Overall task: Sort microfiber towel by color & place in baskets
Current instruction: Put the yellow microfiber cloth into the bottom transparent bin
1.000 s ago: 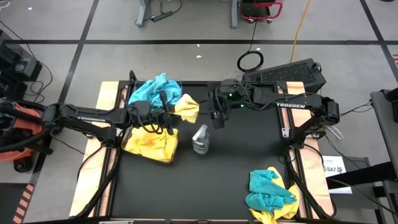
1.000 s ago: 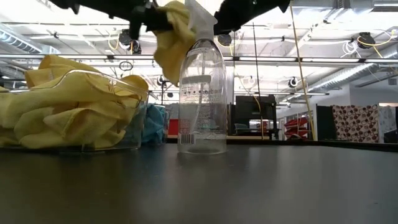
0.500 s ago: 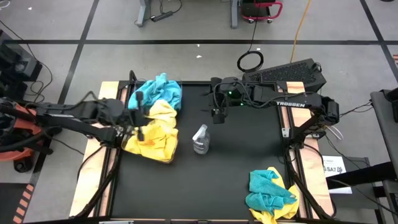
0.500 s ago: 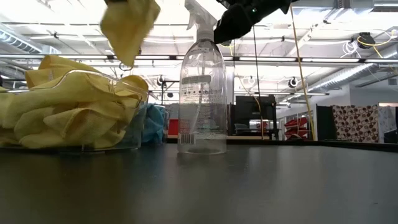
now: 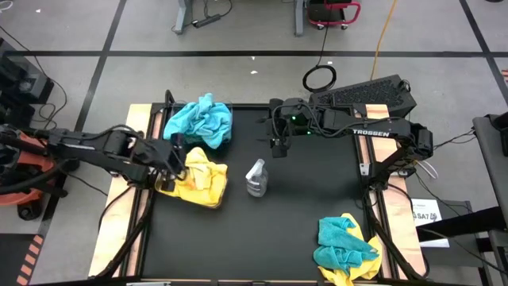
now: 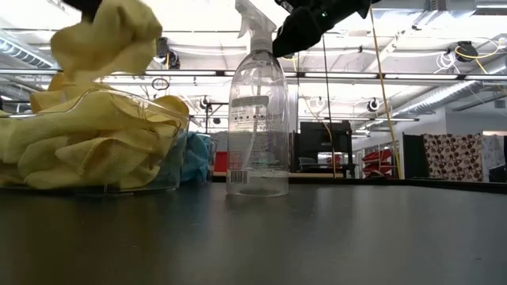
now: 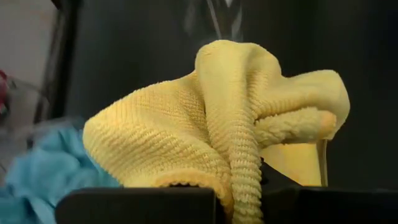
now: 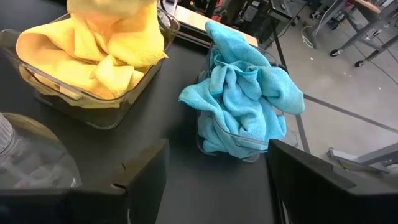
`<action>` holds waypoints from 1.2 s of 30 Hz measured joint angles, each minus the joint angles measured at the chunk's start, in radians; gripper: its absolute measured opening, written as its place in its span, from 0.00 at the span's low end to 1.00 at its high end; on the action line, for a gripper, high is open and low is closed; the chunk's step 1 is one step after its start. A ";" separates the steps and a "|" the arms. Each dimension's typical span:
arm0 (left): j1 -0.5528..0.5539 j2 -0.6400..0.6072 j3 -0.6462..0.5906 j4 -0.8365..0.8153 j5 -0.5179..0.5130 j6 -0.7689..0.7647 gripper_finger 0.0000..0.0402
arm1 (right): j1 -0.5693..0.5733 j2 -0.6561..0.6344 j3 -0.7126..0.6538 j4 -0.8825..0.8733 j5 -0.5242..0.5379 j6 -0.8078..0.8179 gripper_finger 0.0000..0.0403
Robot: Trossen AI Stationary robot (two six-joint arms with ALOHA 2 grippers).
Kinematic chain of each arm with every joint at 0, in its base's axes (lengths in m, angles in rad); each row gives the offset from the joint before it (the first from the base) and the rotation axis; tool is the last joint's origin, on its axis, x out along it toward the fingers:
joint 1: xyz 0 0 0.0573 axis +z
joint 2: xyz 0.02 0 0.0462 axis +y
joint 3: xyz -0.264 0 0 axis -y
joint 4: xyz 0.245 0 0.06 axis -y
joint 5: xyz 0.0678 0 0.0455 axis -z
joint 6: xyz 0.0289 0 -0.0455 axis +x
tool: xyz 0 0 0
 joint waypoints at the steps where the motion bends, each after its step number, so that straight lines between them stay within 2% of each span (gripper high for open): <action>1: 0.000 0.015 -0.009 -0.015 0.000 -0.010 0.02 | 0.000 0.000 0.000 0.000 0.000 0.001 0.66; 6: 0.000 0.095 -0.063 -0.081 0.012 -0.022 0.02 | 0.000 0.000 0.000 -0.014 -0.001 0.006 0.66; 14: 0.000 0.250 -0.135 -0.080 0.021 -0.043 0.03 | 0.000 0.000 -0.001 -0.045 -0.001 0.016 0.66; 27: 0.006 0.528 -0.144 -0.059 0.050 -0.039 0.03 | 0.001 0.000 -0.001 -0.085 -0.002 0.016 0.66; 36: 0.045 0.641 -0.141 -0.016 0.116 0.009 0.03 | 0.001 0.000 -0.001 -0.138 -0.006 0.019 0.66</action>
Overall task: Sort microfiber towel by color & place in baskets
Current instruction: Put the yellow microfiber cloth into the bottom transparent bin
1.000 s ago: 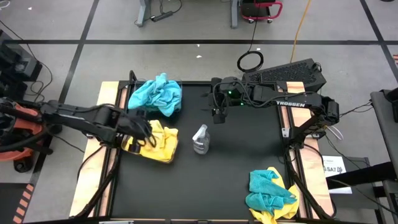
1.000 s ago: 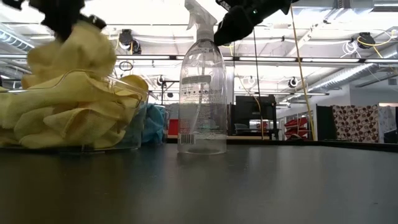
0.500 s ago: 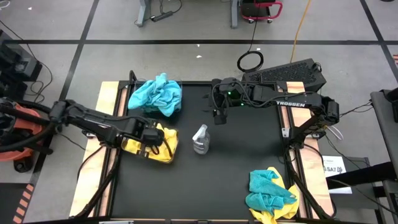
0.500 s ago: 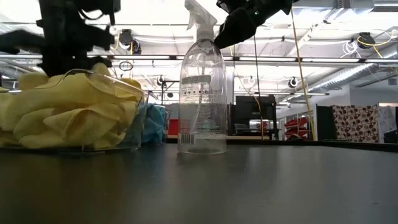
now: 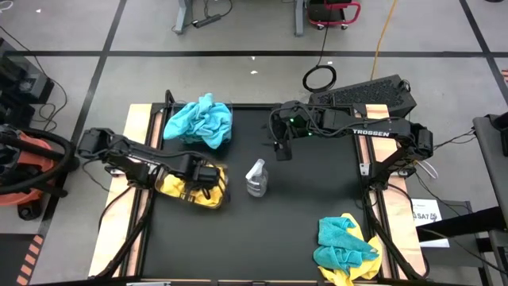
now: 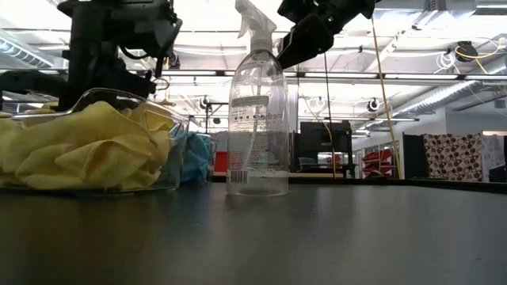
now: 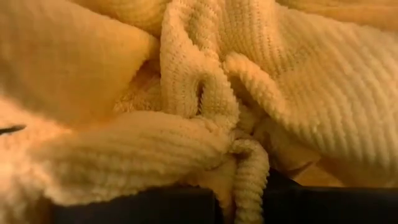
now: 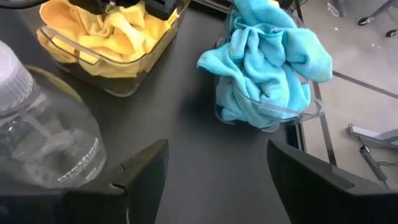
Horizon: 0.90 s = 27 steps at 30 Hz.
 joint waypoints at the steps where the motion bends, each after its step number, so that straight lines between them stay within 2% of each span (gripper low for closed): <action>1: 0.004 0.007 0.000 0.002 0.002 0.004 0.03 | 0.000 0.000 0.000 -0.006 0.000 0.000 0.66; 8: 0.019 0.018 0.000 0.004 0.008 -0.001 0.08 | 0.002 0.000 0.000 -0.032 0.000 0.004 0.66; 12: 0.019 0.003 0.006 -0.022 -0.001 -0.013 0.20 | 0.002 0.000 0.000 -0.033 0.000 0.004 0.66; 20: 0.019 -0.066 0.065 -0.109 0.006 -0.057 0.52 | 0.002 0.000 0.000 -0.033 0.000 0.003 0.66; 23: 0.020 -0.105 0.095 -0.155 0.024 -0.061 0.59 | 0.002 0.000 0.000 -0.033 0.000 0.001 0.66; 27: 0.019 -0.157 0.132 -0.214 0.035 -0.082 0.62 | 0.002 0.000 0.000 -0.033 0.000 -0.002 0.66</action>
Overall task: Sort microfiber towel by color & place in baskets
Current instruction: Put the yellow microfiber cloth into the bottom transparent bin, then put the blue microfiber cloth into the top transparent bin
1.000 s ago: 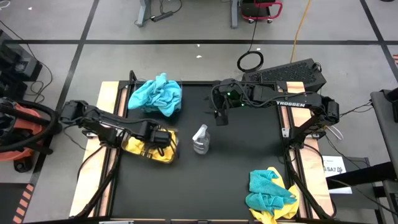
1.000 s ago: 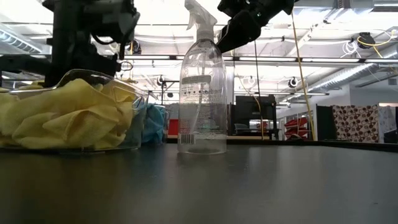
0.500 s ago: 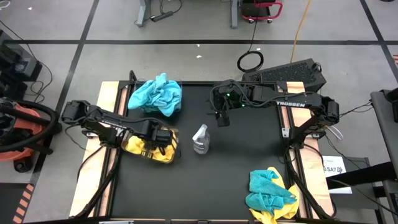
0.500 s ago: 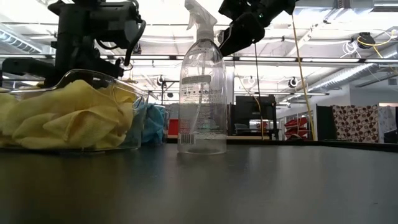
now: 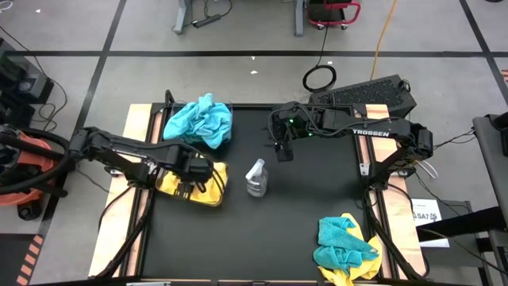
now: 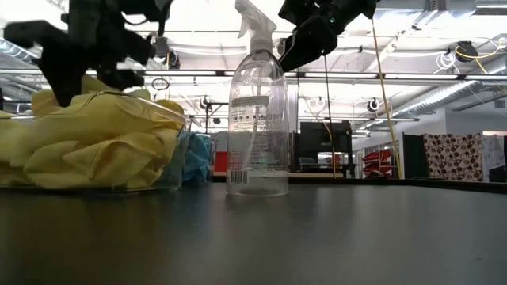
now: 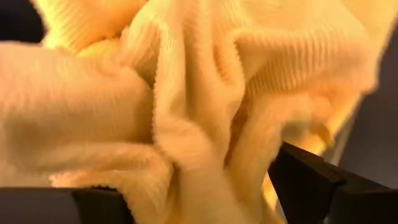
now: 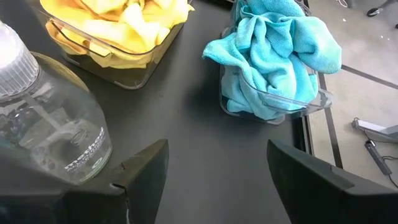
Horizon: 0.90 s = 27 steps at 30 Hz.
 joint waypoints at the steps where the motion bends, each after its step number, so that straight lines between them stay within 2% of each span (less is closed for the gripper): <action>1: 0.000 -0.013 0.009 -0.017 0.001 -0.001 0.63 | 0.000 0.000 0.000 0.000 0.000 -0.001 0.66; 18: -0.002 -0.171 0.214 -0.154 0.000 -0.056 0.63 | 0.000 -0.005 0.000 -0.016 0.000 -0.009 0.66; 23: -0.002 -0.200 0.228 -0.100 -0.037 -0.020 0.63 | 0.000 -0.024 0.000 -0.057 0.001 -0.020 0.66; 27: -0.002 -0.218 0.228 0.059 -0.047 0.053 0.63 | 0.000 -0.046 0.000 -0.107 0.000 -0.021 0.66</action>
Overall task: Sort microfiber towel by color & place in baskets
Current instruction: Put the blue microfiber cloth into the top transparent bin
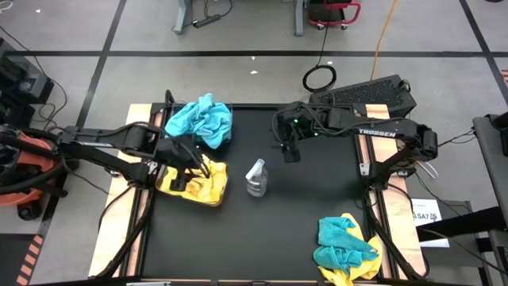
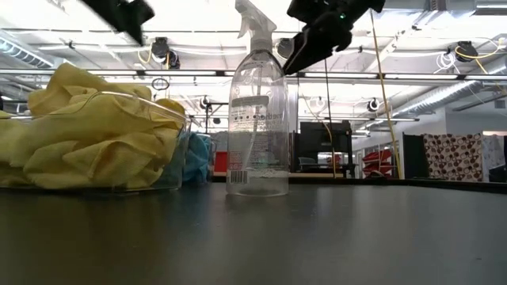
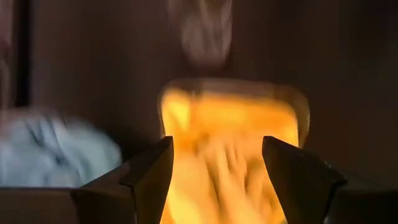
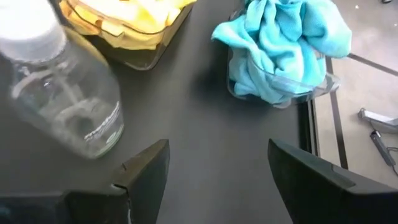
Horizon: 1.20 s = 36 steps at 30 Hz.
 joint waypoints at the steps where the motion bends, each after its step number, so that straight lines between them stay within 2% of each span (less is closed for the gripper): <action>1: 0.000 -0.002 0.000 0.054 0.005 0.023 0.63 | 0.000 -0.009 0.000 -0.012 -0.001 -0.002 0.66; 5: 0.000 -0.006 0.000 0.228 0.074 0.112 0.63 | 0.000 -0.040 0.000 -0.088 -0.038 0.015 0.66; 10: 0.000 -0.006 -0.018 0.353 0.158 0.175 0.63 | 0.001 -0.081 0.000 -0.250 -0.065 0.066 0.66; 14: 0.000 -0.002 -0.059 0.431 0.222 0.186 0.63 | 0.020 -0.112 0.000 -0.377 -0.154 0.109 0.66; 18: -0.006 0.026 -0.090 0.467 0.235 0.185 0.63 | 0.064 -0.131 -0.001 -0.463 -0.250 0.170 0.66; 22: -0.019 0.054 -0.129 0.524 0.263 0.185 0.63 | 0.121 -0.156 -0.048 -0.481 -0.360 0.268 0.66; 24: -0.028 0.076 -0.137 0.539 0.285 0.185 0.63 | 0.158 -0.169 -0.083 -0.481 -0.382 0.325 0.66; 29: -0.063 0.132 -0.137 0.591 0.293 0.185 0.63 | 0.259 -0.204 -0.191 -0.462 -0.387 0.490 0.66; 36: -0.107 0.207 -0.137 0.651 0.353 0.183 0.63 | 0.431 -0.255 -0.389 -0.300 -0.386 0.767 0.66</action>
